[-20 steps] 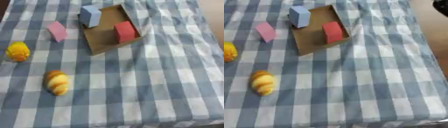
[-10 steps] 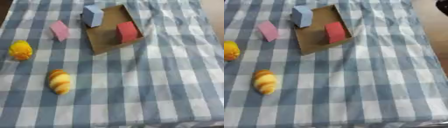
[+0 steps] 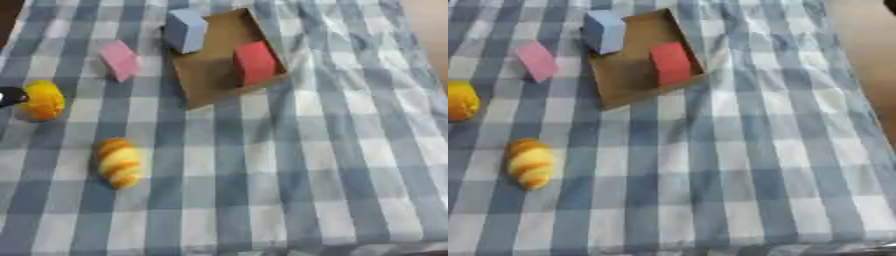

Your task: Pick up objects on the table and place them in the box.

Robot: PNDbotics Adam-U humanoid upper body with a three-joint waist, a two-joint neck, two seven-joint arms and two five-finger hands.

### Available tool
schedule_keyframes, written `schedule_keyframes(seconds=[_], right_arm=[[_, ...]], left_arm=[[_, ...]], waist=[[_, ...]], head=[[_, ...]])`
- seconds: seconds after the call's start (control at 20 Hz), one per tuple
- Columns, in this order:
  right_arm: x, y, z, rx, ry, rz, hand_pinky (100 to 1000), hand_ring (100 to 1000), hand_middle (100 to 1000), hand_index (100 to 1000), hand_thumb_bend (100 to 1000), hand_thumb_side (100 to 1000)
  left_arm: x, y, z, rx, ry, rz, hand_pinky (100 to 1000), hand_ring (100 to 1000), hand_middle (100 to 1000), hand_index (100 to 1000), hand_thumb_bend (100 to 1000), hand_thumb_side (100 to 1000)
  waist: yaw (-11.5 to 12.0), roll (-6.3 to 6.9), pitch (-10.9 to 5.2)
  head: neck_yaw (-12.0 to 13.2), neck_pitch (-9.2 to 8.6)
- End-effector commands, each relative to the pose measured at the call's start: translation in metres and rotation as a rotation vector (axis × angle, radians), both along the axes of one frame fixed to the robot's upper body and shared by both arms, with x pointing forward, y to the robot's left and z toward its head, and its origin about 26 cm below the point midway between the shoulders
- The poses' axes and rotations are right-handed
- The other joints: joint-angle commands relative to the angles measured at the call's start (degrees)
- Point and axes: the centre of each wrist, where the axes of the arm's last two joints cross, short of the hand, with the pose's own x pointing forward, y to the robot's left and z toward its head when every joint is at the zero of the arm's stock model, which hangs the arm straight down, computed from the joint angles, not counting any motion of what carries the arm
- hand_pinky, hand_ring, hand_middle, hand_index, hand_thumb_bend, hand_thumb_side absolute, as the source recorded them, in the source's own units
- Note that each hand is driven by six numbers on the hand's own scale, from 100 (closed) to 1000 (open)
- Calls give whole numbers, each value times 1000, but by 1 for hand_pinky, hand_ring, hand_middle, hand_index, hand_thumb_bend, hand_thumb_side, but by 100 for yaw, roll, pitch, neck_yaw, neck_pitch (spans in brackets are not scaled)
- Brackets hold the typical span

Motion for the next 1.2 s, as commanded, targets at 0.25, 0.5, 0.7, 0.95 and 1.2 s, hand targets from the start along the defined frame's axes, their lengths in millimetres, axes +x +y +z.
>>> schedule_keyframes(seconds=[0.25, 0.5, 0.7, 0.95, 1.2], right_arm=[[-3, 4, 11, -7, -16, 23, 735, 726, 704, 766, 100, 504], [-2, 5, 10, -1, -12, 33, 735, 725, 703, 764, 100, 507], [-1, 6, 7, 12, -1, 35, 734, 723, 701, 762, 100, 515], [-1, 7, 7, 23, 3, 36, 734, 723, 701, 761, 100, 517], [-1, 8, 7, 30, 5, 36, 734, 726, 700, 762, 100, 520]], left_arm=[[25, -3, 4, 87, 94, 26, 949, 892, 830, 925, 750, 366], [38, 2, -1, 116, 139, 65, 937, 887, 828, 924, 707, 344], [46, 8, -6, 122, 178, 103, 923, 878, 815, 914, 612, 290], [52, 12, -13, 134, 238, 118, 911, 871, 810, 906, 583, 276], [56, 16, -22, 159, 284, 136, 894, 853, 794, 877, 558, 260]], waist=[[-14, -2, -95], [-39, -23, -77], [-48, -22, -64], [-56, -27, -43], [-72, -35, -18]], head=[[-44, -81], [-62, -115], [-60, -160], [-49, -186], [-60, -196]])
